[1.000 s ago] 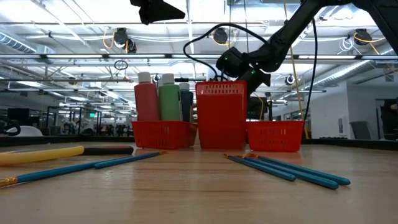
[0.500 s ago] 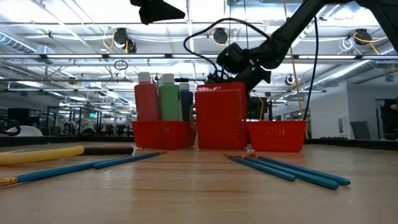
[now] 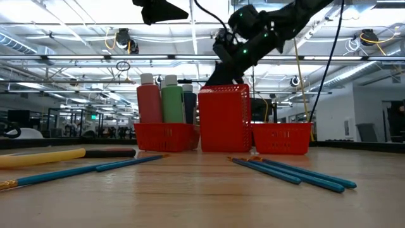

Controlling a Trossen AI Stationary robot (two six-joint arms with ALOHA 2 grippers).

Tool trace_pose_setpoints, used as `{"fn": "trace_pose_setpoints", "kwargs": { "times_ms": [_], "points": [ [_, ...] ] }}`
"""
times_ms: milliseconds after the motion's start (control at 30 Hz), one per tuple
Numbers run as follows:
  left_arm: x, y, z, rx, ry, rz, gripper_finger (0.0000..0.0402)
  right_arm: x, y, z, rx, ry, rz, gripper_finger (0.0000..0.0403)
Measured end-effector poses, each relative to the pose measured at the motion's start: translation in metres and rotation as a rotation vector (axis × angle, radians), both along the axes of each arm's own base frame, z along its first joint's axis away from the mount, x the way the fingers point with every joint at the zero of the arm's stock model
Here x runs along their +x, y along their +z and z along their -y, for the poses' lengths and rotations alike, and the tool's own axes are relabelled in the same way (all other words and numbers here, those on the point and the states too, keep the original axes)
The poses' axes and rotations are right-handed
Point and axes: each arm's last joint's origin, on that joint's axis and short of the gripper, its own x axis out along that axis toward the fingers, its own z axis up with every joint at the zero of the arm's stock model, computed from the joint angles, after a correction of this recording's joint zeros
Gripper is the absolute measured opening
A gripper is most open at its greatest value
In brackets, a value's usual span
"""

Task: Pick & Place Paint Supplies
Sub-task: Adjust the middle red bin on the table

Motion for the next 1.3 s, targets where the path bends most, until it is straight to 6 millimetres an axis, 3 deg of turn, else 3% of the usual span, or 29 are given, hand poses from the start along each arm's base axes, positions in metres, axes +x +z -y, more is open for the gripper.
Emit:
{"fn": "trace_pose_setpoints", "kwargs": {
  "times_ms": [133,333,633,767,1000,1300],
  "points": [
    [0.0,0.0,0.0,0.0,0.0,0.0,0.0365,-0.009,0.008,-0.014,-0.011,0.01,-0.073,0.0],
    [0.0,0.0,0.0,0.0,0.0,0.0,0.0365,-0.02,0.0,-0.043,0.074,0.068,-0.258,0.0],
    [0.0,0.0,0.0,0.0,0.0,0.0,0.0365,-0.006,-0.014,-0.109,0.057,0.257,-0.339,0.0],
    [0.0,0.0,0.0,0.0,0.0,0.001,0.0365,-0.001,-0.024,-0.129,0.025,0.289,-0.371,0.0],
    [0.0,0.0,0.0,0.0,0.0,0.001,0.0365,0.008,-0.038,-0.141,0.046,0.306,-0.376,0.0],
    [0.0,0.0,0.0,0.0,0.0,0.001,0.0365,0.007,-0.038,-0.141,0.084,0.275,-0.374,0.0]
  ]
}}
